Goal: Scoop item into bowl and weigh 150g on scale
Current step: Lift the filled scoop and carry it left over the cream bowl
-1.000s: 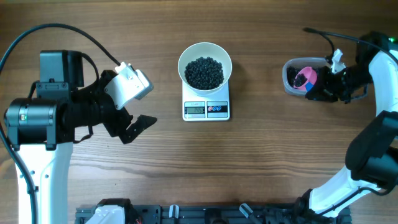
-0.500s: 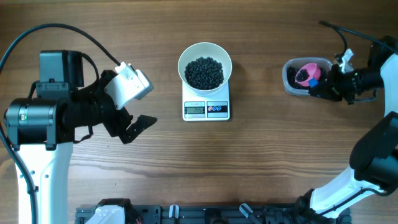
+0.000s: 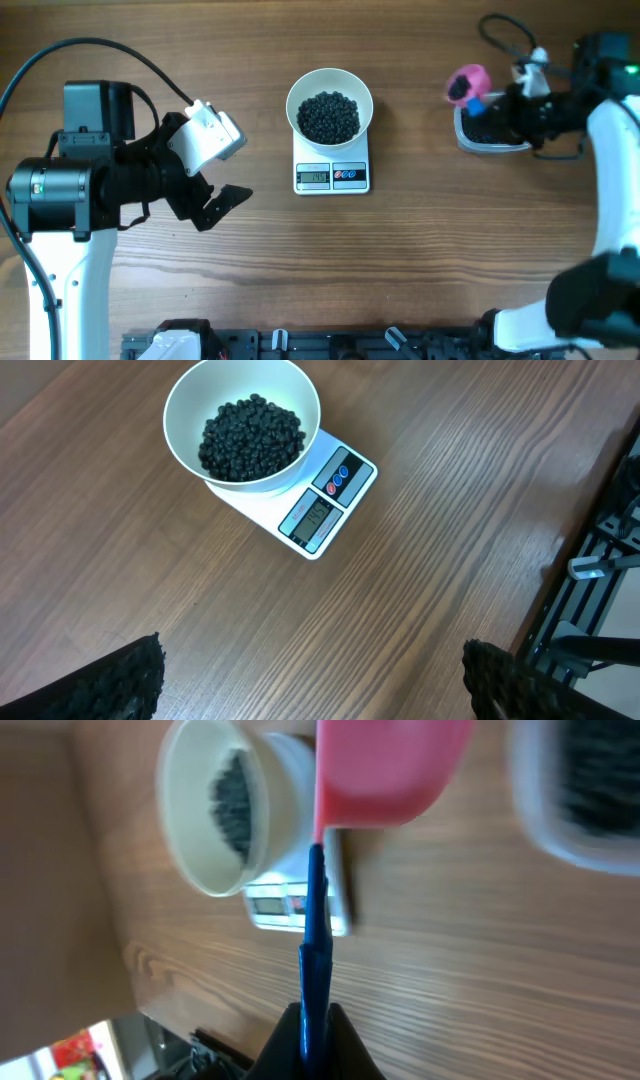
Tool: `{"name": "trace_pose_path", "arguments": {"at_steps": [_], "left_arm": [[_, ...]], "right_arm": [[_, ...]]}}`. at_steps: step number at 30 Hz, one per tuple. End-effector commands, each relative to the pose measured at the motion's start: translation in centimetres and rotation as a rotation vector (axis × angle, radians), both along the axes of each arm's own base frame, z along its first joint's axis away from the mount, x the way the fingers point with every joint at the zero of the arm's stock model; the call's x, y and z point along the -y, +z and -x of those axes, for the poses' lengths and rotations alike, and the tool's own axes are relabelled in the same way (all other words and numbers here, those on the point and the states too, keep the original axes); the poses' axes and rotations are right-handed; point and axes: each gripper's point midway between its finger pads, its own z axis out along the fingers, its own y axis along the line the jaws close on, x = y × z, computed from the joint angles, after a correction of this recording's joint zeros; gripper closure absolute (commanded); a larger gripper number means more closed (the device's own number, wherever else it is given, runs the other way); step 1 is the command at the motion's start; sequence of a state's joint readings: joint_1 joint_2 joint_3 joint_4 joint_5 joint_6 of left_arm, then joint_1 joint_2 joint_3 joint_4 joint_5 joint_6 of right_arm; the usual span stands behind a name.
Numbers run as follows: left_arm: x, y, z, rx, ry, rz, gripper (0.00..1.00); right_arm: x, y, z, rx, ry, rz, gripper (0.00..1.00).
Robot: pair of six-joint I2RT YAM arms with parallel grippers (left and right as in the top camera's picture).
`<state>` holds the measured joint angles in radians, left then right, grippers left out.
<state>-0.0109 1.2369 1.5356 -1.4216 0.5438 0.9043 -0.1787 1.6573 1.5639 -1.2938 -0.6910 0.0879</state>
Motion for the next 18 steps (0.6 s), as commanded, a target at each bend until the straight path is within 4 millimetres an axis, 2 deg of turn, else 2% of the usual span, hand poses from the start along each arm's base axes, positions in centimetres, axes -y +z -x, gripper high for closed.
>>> {"name": "trace_pose_path", "arguments": {"at_steps": [1, 5, 8, 14, 18], "left_arm": [[-0.2, 0.5, -0.1, 0.025, -0.005, -0.006, 0.00], [-0.2, 0.5, -0.1, 0.025, -0.005, -0.006, 0.00], [-0.2, 0.5, -0.1, 0.025, -0.005, -0.006, 0.00], [-0.2, 0.5, -0.1, 0.025, -0.005, -0.006, 0.00], [-0.2, 0.5, -0.1, 0.025, -0.005, -0.006, 0.00]], "right_arm": [[-5.4, 2.7, 0.4, 0.028, 0.033, -0.071, 0.95], [-10.7, 3.4, 0.3, 0.089, 0.136, -0.085, 0.96], [-13.6, 3.6, -0.7, 0.171, 0.166, -0.039, 0.96], [-16.7, 3.8, -1.9, 0.322, 0.207, 0.083, 0.96], [-17.1, 3.5, -1.6, 0.321, 0.219, 0.096, 0.96]]}}
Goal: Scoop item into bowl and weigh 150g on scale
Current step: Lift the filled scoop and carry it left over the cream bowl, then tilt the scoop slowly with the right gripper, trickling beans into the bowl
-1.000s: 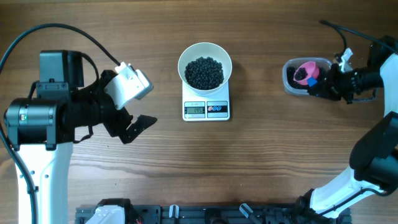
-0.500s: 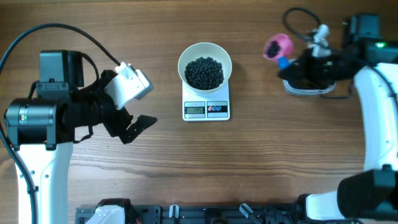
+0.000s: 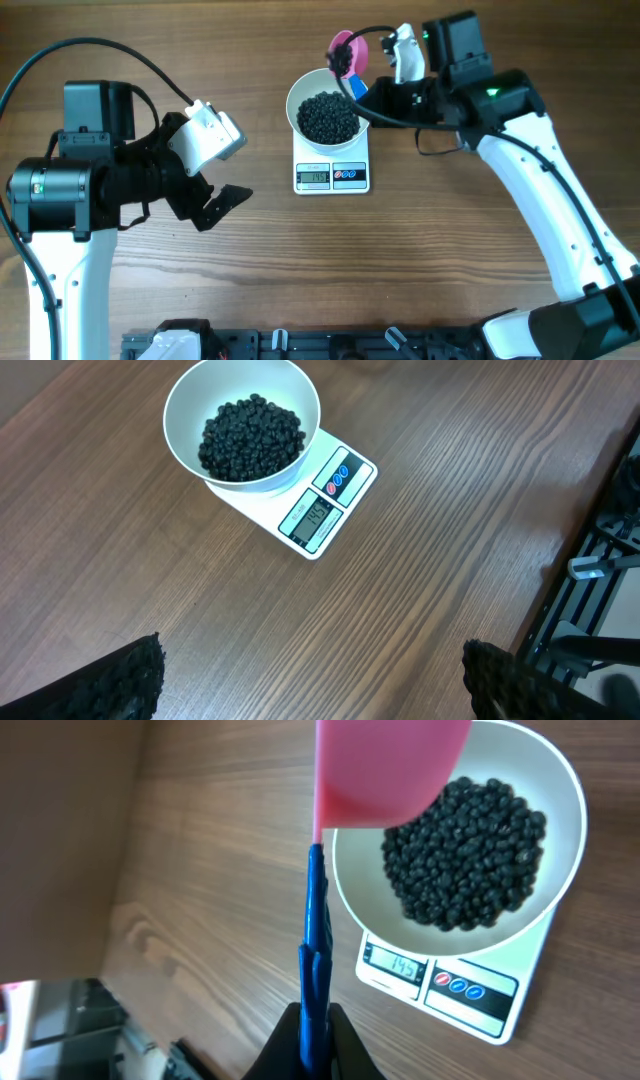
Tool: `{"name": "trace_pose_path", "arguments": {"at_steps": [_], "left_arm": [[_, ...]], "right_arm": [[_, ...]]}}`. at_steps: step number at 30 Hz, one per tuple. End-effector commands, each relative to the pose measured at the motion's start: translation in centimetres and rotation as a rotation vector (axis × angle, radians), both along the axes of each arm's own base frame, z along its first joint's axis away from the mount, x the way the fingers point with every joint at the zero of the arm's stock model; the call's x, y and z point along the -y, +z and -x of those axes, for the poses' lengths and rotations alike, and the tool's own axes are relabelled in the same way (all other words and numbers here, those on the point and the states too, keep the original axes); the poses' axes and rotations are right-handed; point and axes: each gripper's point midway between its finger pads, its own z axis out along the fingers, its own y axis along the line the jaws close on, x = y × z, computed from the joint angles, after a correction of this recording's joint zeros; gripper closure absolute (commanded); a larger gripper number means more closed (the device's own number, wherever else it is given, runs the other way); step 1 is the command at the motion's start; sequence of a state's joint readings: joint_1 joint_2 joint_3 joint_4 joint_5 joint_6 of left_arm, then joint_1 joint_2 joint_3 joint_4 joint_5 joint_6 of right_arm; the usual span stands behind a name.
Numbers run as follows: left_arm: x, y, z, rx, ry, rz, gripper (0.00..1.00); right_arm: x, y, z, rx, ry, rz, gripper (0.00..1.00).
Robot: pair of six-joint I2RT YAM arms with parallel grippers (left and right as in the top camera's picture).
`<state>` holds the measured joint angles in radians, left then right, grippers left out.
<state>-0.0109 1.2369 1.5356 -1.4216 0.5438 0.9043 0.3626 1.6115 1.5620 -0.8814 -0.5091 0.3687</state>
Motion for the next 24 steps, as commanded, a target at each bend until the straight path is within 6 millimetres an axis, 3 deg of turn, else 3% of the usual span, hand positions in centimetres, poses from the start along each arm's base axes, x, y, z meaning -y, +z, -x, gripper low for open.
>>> {"name": "trace_pose_path", "arguments": {"at_steps": [1, 12, 20, 24], "left_arm": [[-0.2, 0.5, -0.1, 0.025, -0.005, -0.006, 0.00], [-0.2, 0.5, -0.1, 0.025, -0.005, -0.006, 0.00], [-0.2, 0.5, -0.1, 0.025, -0.005, -0.006, 0.00], [-0.2, 0.5, -0.1, 0.025, -0.005, -0.006, 0.00]], "right_arm": [[0.5, 0.0, -0.5, 0.026, -0.039, 0.042, 0.96], [1.8, -2.1, -0.9, 0.012, -0.069, 0.152, 0.95], [1.1, -2.1, -0.2, 0.014, -0.016, 0.148, 0.96], [2.0, -3.2, 0.4, -0.001, -0.008, 0.223, 0.96]]}}
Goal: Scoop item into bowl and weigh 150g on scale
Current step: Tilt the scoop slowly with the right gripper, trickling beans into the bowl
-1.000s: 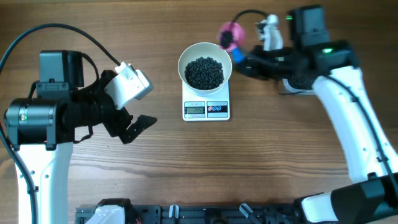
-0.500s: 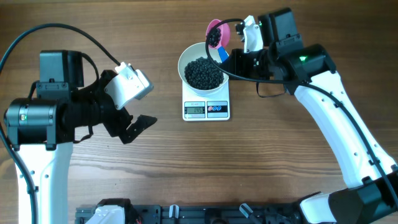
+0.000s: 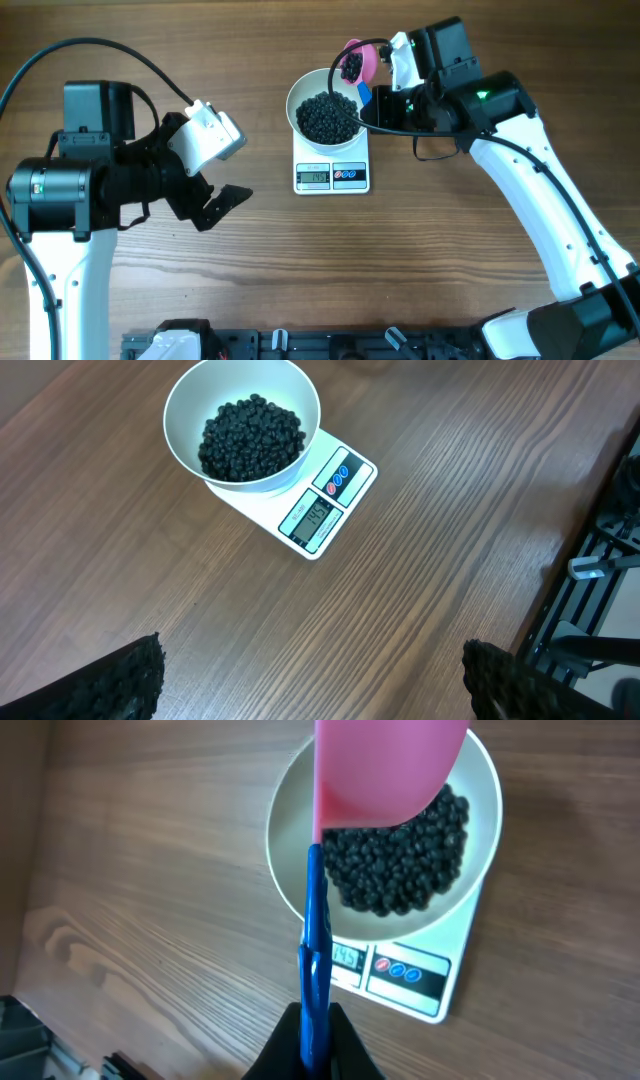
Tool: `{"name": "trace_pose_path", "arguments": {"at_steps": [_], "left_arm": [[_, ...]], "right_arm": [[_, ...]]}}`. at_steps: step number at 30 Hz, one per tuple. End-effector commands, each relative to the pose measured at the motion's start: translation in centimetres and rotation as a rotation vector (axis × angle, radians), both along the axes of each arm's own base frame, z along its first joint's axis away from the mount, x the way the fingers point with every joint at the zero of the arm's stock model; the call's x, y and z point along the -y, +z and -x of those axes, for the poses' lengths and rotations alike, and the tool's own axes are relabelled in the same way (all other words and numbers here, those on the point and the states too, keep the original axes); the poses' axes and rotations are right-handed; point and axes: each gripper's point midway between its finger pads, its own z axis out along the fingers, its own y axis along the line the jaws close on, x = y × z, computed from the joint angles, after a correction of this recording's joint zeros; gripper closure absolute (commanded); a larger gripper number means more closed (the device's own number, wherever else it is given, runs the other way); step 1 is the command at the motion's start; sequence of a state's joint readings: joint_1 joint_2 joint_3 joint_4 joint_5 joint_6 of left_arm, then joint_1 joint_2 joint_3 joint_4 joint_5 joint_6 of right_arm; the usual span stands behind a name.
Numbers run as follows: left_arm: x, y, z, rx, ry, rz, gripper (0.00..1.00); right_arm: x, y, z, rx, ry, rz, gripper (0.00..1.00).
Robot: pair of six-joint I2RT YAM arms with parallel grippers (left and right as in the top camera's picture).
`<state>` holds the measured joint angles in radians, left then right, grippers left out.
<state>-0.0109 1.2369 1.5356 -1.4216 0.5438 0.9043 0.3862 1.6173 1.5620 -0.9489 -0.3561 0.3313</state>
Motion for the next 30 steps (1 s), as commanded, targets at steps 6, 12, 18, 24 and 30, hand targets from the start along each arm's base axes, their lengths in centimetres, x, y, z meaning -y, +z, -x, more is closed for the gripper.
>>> {"name": "trace_pose_path", "arguments": {"at_steps": [6, 12, 18, 24, 30], "left_arm": [[-0.2, 0.5, -0.1, 0.025, -0.005, -0.006, 0.00], [-0.2, 0.5, -0.1, 0.025, -0.005, -0.006, 0.00], [-0.2, 0.5, -0.1, 0.025, -0.005, -0.006, 0.00], [-0.2, 0.5, -0.1, 0.025, -0.005, -0.006, 0.00], [-0.2, 0.5, -0.1, 0.025, -0.005, -0.006, 0.00]], "right_arm": [[-0.2, -0.9, -0.2, 0.024, 0.036, 0.056, 0.96], [-0.1, -1.1, -0.6, 0.038, 0.018, 0.075, 0.96], [-0.1, -0.8, -1.0, 0.053, -0.019, 0.086, 0.96], [1.1, -2.0, -0.4, 0.028, -0.040, 0.178, 0.96], [0.9, -2.1, -0.2, 0.033, -0.009, 0.187, 0.96]]}}
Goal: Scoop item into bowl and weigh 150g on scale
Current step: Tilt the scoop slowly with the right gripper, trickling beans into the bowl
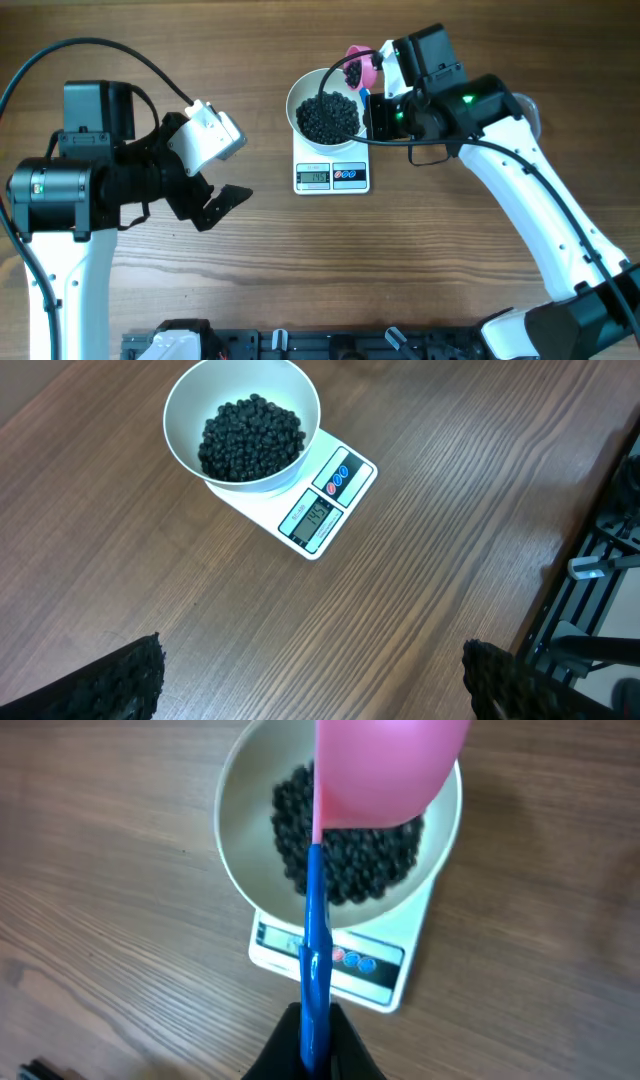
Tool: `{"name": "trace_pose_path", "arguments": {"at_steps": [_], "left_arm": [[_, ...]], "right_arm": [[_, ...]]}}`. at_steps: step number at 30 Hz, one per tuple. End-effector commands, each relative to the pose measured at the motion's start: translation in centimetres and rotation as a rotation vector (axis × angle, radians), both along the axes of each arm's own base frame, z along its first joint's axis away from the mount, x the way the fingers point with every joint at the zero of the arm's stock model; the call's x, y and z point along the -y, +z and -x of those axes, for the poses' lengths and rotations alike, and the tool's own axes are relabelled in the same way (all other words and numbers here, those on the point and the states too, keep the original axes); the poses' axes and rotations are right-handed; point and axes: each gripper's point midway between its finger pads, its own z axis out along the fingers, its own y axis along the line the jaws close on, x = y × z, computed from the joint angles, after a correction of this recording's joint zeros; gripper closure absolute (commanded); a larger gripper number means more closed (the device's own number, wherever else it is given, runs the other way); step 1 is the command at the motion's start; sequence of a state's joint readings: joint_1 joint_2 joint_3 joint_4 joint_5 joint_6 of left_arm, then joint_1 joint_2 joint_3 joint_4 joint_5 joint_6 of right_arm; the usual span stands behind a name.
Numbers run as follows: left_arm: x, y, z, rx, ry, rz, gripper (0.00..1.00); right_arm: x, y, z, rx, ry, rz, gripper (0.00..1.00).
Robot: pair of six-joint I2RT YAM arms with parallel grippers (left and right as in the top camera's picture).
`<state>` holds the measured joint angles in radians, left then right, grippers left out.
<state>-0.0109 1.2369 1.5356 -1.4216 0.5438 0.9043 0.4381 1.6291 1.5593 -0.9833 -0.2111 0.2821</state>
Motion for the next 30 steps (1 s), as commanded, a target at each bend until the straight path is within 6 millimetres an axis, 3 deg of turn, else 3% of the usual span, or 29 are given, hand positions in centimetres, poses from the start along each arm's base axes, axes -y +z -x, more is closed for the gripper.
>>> {"name": "trace_pose_path", "arguments": {"at_steps": [1, 19, 21, 24, 26, 28, 30], "left_arm": [[-0.2, 0.5, -0.1, 0.025, -0.005, -0.006, 0.00], [-0.2, 0.5, -0.1, 0.025, -0.005, -0.006, 0.00], [-0.2, 0.5, -0.1, 0.025, -0.005, -0.006, 0.00], [-0.2, 0.5, -0.1, 0.025, -0.005, -0.006, 0.00], [-0.2, 0.5, -0.1, 0.025, -0.005, -0.006, 0.00], [-0.2, 0.5, -0.1, 0.025, -0.005, -0.006, 0.00], [-0.2, 0.5, -0.1, 0.025, -0.005, -0.006, 0.00]], "right_arm": [[0.1, -0.3, -0.9, 0.016, -0.051, 0.014, 0.96], [-1.5, 0.4, -1.2, 0.033, -0.002, -0.057, 0.96], [-1.0, -0.1, -0.6, 0.027, 0.038, -0.015, 0.96], [0.9, -0.7, -1.0, 0.017, -0.063, 0.058, 0.96], [0.0, 0.0, -1.9, 0.028, -0.124, -0.015, 0.96], [-1.8, 0.5, -1.8, 0.053, -0.018, -0.065, 0.96], [-1.6, 0.1, -1.3, 0.066, 0.055, -0.021, 0.96]]}}
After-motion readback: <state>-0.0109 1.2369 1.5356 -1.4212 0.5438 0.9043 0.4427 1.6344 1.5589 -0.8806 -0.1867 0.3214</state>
